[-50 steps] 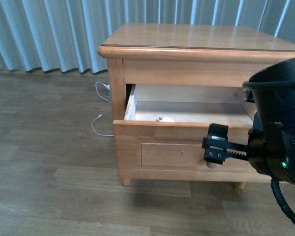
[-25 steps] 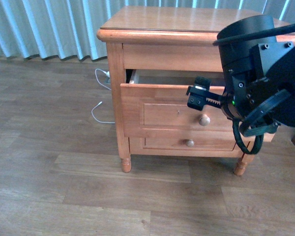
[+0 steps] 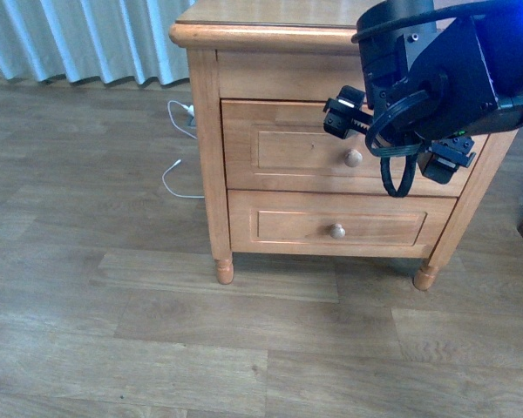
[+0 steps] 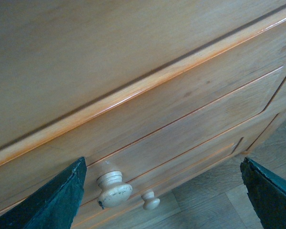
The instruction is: Put charger into drawer
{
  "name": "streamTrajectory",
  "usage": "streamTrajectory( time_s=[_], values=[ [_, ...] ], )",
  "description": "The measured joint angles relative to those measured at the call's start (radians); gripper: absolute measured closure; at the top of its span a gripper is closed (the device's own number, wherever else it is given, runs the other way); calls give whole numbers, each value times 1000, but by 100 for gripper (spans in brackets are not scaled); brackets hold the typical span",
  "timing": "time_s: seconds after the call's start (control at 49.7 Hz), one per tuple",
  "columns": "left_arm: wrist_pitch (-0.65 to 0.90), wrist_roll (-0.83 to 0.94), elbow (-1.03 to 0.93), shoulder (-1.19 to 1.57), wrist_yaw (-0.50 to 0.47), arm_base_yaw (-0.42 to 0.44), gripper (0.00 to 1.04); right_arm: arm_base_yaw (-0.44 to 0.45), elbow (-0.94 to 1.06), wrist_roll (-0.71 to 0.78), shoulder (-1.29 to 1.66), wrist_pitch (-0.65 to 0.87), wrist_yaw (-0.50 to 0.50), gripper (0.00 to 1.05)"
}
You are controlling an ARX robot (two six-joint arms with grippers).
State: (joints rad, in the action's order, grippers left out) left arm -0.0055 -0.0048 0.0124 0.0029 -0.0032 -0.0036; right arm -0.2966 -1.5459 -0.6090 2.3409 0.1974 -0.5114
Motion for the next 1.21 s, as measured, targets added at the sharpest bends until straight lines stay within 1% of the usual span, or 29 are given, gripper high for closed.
streamTrajectory(
  time_s=[0.181,0.422,0.543,0.623,0.744,0.824,0.905,1.066,1.206],
  values=[
    [0,0,0,0,0,0,6,2,-54,-39,39,-49,-15,8],
    [0,0,0,-1,0,0,6,4,-63,-69,42,-59,-18,8],
    [0,0,0,-1,0,0,6,13,-18,-89,20,-25,-16,8],
    [0,0,0,-1,0,0,6,22,48,-97,-35,5,-2,8],
    [0,0,0,-1,0,0,6,31,129,-95,-128,2,75,8],
    [0,0,0,-1,0,0,6,32,205,-60,-210,-1,179,8],
    [0,0,0,-1,0,0,6,30,292,-14,-294,2,245,8],
    [0,0,0,-1,0,0,6,34,492,95,-505,6,344,8],
    [0,0,0,-2,0,0,6,61,673,187,-754,-2,396,8]
  ],
)
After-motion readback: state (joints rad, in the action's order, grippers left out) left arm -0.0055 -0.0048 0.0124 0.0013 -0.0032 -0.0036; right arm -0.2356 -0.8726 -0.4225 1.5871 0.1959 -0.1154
